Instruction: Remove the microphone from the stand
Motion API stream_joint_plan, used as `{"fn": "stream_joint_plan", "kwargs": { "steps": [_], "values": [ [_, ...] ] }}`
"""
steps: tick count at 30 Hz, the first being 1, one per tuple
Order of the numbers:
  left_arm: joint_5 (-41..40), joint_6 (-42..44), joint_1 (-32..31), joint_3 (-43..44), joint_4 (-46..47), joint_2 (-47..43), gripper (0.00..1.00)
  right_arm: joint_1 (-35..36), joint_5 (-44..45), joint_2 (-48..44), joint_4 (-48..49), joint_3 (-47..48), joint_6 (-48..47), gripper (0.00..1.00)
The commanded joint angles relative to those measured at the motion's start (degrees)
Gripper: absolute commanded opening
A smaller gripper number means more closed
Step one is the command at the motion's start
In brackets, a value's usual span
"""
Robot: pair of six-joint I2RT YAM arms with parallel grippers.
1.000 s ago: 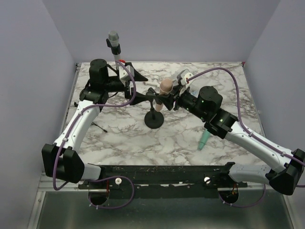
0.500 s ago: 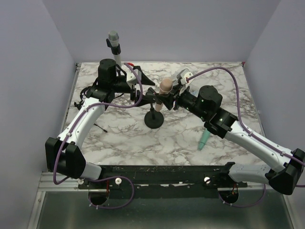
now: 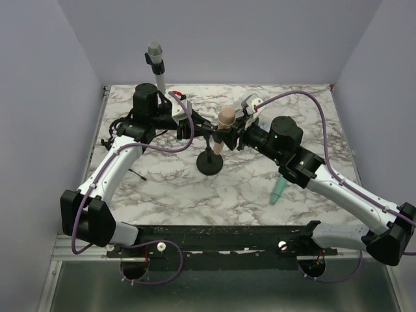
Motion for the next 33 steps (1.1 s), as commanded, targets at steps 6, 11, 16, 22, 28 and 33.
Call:
{"fn": "stream_joint_plan", "kwargs": {
  "steps": [6,11,16,22,28,33],
  "values": [
    [-0.9,3.1,-0.2,-0.4,-3.3,-0.5,0.0,0.5,6.6,-2.0,-6.5,3.2,1.9,0.01],
    [-1.5,3.2,-0.2,-0.2,-3.9,0.0,0.0,0.6,23.7,-5.6,-11.7,2.6,3.9,0.01],
    [-2.7,1.0,-0.2,0.3,-3.3,0.4,0.0,0.6,32.7,-10.1,-17.7,-1.9,8.7,0.01],
    [-3.4,-3.6,-0.3,1.5,-2.0,1.2,0.08,0.5,36.3,-14.0,-24.5,-8.5,17.1,0.01],
    [-4.7,-7.6,-0.3,1.1,0.1,1.3,0.43,0.6,38.0,-14.6,-28.2,-11.1,22.9,0.01],
    [-4.8,-9.0,-0.3,1.4,0.3,1.6,0.79,0.3,39.1,-10.9,-30.5,-10.6,26.3,0.01]
  ]
}}
